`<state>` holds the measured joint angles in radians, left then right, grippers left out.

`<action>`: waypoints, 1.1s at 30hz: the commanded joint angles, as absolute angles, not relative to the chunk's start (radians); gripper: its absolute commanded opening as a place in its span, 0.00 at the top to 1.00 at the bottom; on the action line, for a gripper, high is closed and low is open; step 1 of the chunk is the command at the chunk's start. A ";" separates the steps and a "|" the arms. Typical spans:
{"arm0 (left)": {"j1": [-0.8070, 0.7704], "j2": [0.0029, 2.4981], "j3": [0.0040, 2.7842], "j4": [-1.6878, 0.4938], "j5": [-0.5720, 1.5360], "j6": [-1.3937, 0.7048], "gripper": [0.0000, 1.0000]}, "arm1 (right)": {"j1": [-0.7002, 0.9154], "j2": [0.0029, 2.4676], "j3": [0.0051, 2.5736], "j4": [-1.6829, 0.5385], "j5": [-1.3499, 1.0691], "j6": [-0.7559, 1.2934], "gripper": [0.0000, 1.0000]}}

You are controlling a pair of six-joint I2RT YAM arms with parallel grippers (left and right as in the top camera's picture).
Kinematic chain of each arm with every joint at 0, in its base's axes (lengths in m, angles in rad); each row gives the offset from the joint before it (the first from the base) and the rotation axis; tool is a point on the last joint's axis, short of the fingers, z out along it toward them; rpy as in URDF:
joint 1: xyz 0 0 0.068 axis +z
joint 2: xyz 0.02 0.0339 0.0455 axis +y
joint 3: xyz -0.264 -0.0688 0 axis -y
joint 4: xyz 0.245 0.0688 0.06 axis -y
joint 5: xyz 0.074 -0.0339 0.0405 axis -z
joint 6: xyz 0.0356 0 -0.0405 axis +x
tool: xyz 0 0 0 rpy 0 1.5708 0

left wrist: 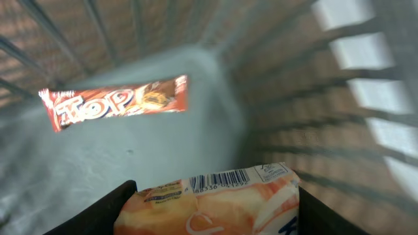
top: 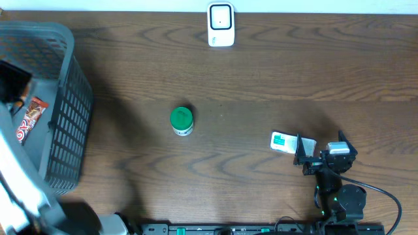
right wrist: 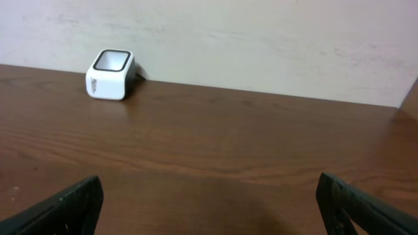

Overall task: Scan the item barcode
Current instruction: 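Carry the orange box out and place it right of the green jar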

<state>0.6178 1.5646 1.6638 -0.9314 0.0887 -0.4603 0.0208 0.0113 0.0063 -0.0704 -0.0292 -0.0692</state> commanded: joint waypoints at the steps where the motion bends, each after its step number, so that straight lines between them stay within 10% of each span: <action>1: 0.596 1.392 1.682 -0.958 0.231 -0.438 0.34 | 0.020 0.009 0.006 -0.074 -0.028 -0.057 0.01; 14: 0.041 1.207 1.654 -1.011 0.334 -0.439 0.34 | 0.020 0.009 0.006 -0.074 -0.028 -0.057 0.01; 33: -0.587 1.846 1.637 -0.954 0.077 -0.438 0.34 | 0.020 0.009 0.006 -0.074 -0.028 -0.057 0.01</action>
<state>-0.5541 1.7794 1.6466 -0.9604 0.1066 -0.4469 0.0208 0.0113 0.0063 -0.0704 -0.0292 -0.0689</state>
